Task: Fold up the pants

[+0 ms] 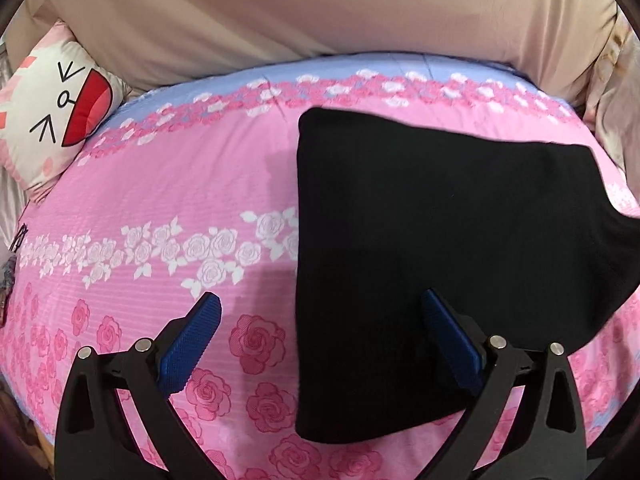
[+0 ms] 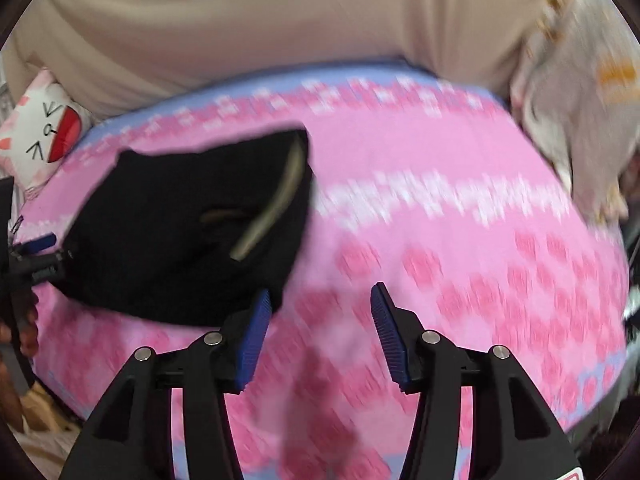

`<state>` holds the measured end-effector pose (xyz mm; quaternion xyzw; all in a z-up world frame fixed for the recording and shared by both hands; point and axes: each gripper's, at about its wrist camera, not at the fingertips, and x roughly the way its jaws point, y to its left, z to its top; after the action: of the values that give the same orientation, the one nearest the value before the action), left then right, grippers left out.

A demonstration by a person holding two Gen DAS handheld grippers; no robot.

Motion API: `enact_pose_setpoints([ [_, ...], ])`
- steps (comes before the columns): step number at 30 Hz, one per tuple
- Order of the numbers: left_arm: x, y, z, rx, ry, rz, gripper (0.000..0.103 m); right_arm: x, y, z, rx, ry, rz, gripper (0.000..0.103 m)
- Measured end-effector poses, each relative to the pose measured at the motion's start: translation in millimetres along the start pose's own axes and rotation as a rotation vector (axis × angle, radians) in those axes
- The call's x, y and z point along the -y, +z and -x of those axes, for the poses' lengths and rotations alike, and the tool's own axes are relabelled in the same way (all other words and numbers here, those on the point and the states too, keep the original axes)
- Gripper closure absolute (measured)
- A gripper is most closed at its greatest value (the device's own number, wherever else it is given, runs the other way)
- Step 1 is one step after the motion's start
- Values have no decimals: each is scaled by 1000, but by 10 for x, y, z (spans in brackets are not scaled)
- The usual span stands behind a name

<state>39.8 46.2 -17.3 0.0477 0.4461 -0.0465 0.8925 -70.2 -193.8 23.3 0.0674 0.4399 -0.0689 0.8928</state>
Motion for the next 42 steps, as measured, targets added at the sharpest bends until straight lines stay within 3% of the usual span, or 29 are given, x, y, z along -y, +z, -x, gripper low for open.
enact_pose_setpoints([
  [1, -17, -13, -10, 2, -7, 10, 5, 87, -15, 62, 6, 6, -33, 52],
  [4, -16, -11, -19, 8, -5, 4, 5, 185, 82, 350, 92, 133, -98, 52],
  [8, 50, 5, 2, 31, 36, -14, 5, -268, 383, 483, 208, 196, 22, 55],
  [9, 66, 9, 15, 35, 45, -15, 5, -458, 472, 392, 210, 238, 65, 64],
  [10, 85, 13, 37, 39, 55, -17, 5, -604, 530, 288, 193, 262, 100, 74],
  [11, 88, 17, 58, 40, 59, -18, 5, -733, 576, 179, 179, 277, 130, 77],
  [13, 63, 29, 133, 52, 67, -18, 5, -1005, 677, -89, 149, 293, 191, 77],
  [15, -11, 43, 202, 68, 84, -7, 5, -1125, 764, -347, 125, 253, 222, 78],
  [18, -233, 63, 265, 80, 116, 28, 5, -957, 885, -828, 59, 116, 186, 81],
  [19, -300, 65, 268, 80, 127, 39, 5, -810, 893, -1000, 21, 94, 154, 92],
  [21, -450, 61, 248, 76, 153, 70, 5, -604, 912, -1024, 5, 161, 42, 95],
  [23, -603, 63, 201, 64, 173, 100, 5, -662, 960, -829, 21, 194, 17, 91],
  [24, -649, 62, 185, 58, 174, 109, 5, -834, 988, -681, 56, 222, 72, 86],
  [28, -768, 94, 157, 55, 143, 141, 5, -1562, 1066, -535, 48, 400, 219, 86],
  [31, -760, 104, 194, 71, 147, 133, 5, -2129, 1131, -751, 29, 409, 326, 86],
  [35, -759, 74, 255, 85, 157, 122, 5, -2658, 1094, -1507, -106, 401, 377, 84],
  [36, -761, 69, 262, 85, 156, 121, 5, -2717, 1072, -1555, -53, 413, 379, 82],
  [38, -765, 56, 274, 83, 152, 118, 5, -2727, 1107, -1456, -64, 408, 376, 82],
  [40, -760, 58, 275, 83, 154, 107, 5, -2563, 1147, -1236, -45, 489, 318, 84],
  [42, -754, 72, 277, 85, 148, 106, 5, -2266, 1108, -1022, 6, 484, 289, 84],
])
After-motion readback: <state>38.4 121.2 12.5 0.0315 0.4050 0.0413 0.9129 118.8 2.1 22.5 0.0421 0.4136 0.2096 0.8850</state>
